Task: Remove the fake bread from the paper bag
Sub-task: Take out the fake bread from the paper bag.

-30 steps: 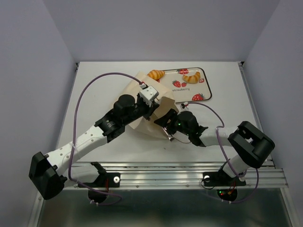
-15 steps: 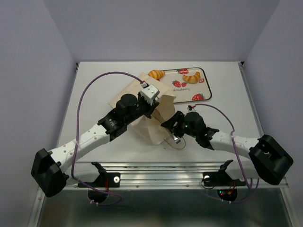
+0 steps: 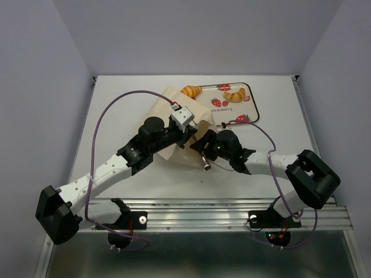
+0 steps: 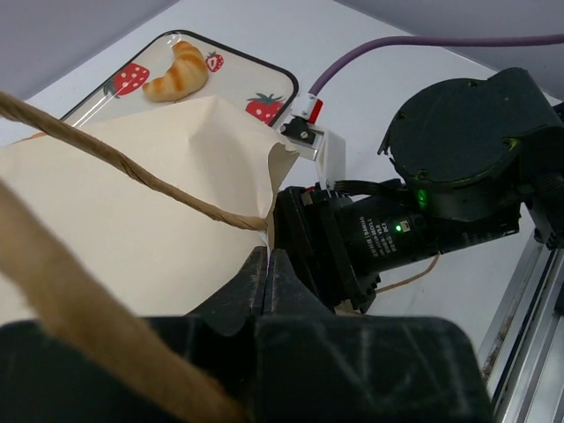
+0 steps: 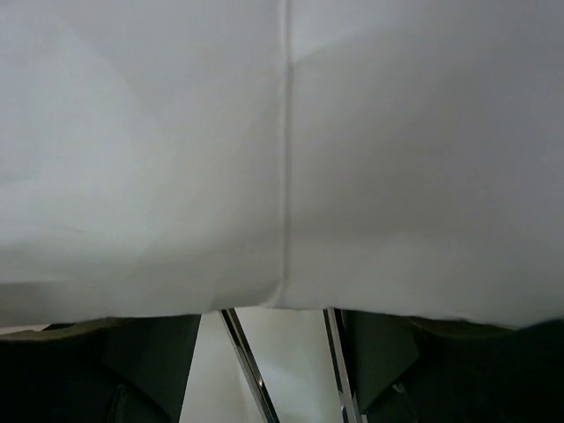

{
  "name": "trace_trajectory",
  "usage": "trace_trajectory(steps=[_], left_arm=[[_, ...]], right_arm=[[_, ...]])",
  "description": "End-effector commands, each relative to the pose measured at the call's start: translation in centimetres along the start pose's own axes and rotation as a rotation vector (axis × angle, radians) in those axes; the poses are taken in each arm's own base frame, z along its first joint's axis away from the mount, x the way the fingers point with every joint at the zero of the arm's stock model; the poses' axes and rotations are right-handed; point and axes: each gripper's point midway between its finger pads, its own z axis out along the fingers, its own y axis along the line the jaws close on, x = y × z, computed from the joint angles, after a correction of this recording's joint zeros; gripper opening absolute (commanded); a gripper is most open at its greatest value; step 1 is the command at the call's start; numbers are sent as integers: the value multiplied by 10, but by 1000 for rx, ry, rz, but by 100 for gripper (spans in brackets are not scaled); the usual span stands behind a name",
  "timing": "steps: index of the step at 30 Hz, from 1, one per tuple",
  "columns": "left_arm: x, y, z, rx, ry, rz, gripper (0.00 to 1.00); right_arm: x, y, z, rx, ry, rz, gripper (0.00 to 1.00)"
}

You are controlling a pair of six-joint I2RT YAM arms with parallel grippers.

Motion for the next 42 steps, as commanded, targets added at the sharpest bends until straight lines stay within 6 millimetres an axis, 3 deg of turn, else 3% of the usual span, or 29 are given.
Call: trace_trajectory(steps=[1,4,8,12,15,20,27,31,35,36,37,38,41,42], left_arm=[[-41,-19,-10,97,-140,14,0],[-40,-25,-13,127,-137,25,0],[-37,-26,-15,134,-127,34,0],[-36,-35,-17,186,-122,40,0],[-38,-32,-16,169,-126,42,0],[-38,-25,-15,126,-125,28,0],[-30,46,-10,-291,-114,-113,0],[-28,70,-7,-437,-109,-174,0],[-27,84,0,-518,-84,-207,0],[-26,90,-2,-558,-83,-211,0],[-24,95,-3,-589,-74,-222,0],[-25,108,-7,-677,-78,-233,0],[-14,130,-17,-809,-21,-248,0],[-22,139,-16,-864,-31,-279,0]], right_arm=[[-33,53,10,-169,-115,-36,65],[-38,61,16,-196,-136,-68,62],[-28,82,12,-323,-86,-108,62],[-23,87,15,-360,-60,-119,61],[-20,90,21,-369,-45,-128,54],[-22,79,24,-338,-63,-105,26],[-21,79,-5,-335,-62,-210,10],[-18,66,-29,-299,-58,-276,1],[-9,51,-57,-281,-27,-334,1],[-12,60,-71,-311,-43,-353,1],[-9,55,-76,-295,-26,-392,1],[-13,66,-91,-330,-42,-416,1],[-10,62,-109,-308,-11,-496,1],[-14,76,-122,-339,-14,-520,1]])
